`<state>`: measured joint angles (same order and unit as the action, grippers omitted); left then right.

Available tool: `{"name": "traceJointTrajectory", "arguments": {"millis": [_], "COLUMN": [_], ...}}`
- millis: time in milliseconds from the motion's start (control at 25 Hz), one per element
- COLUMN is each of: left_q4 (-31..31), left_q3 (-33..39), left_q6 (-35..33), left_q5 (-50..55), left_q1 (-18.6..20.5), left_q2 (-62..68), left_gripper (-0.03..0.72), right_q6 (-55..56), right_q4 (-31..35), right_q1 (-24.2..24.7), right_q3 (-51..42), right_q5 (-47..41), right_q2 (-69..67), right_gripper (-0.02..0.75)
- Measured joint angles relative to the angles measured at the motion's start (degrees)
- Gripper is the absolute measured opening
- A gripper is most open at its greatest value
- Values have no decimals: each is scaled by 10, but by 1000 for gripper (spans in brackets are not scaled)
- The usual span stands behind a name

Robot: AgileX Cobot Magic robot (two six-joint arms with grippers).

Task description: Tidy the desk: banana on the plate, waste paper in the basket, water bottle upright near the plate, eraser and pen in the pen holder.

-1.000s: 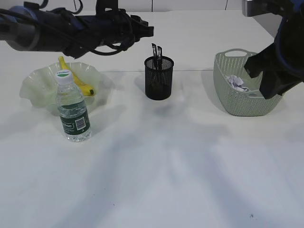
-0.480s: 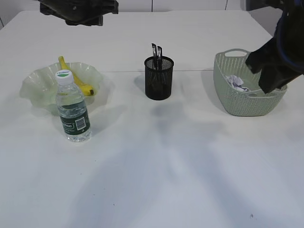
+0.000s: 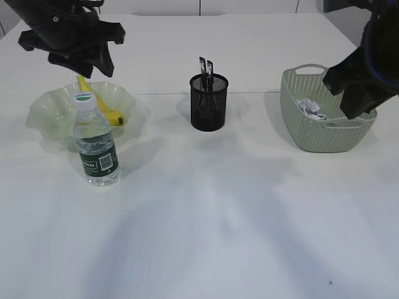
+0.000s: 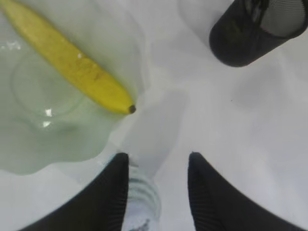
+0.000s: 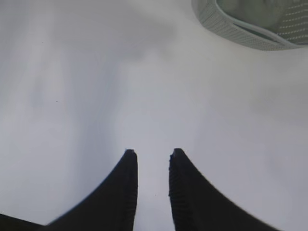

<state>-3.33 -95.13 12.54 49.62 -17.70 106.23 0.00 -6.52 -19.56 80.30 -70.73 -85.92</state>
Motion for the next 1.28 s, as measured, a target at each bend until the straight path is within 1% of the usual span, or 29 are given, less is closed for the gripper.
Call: {"name": "traceJointTrajectory", "arguments": {"millis": [120,240,400,600,720,840,1040,1080,1160,1280], "left_q4": [-2,22,45,71,80,83,79,78,78,78], "left_q3": [0,0,0,0,16,66,187,217,254,302], "left_q6": [-7,-8,-8,-8,-8,-7,-7,-6,-6,-6], "left_q5": [46,91,115,123,127,127,109,103,96,95], "left_q1": [23,34,36,36,46,70,153,163,172,175], "left_q2": [0,-2,-22,-64,-98,-142,-258,-280,-327,-385], "left_gripper": [385,441,456,459,459,459,459,459,459,459], "right_q6": [5,12,15,16,21,25,45,48,49,50], "right_q4": [-17,-24,-24,-10,-4,-1,3,4,4,1], "right_q1": [0,11,56,128,149,151,151,151,151,151], "right_q3": [0,0,1,1,1,1,1,1,1,-2], "right_q5": [18,34,41,41,41,41,44,46,47,48], "right_q2": [0,0,0,0,0,2,3,3,3,11], "right_gripper": [178,183,214,236,249,260,265,265,265,265]}}
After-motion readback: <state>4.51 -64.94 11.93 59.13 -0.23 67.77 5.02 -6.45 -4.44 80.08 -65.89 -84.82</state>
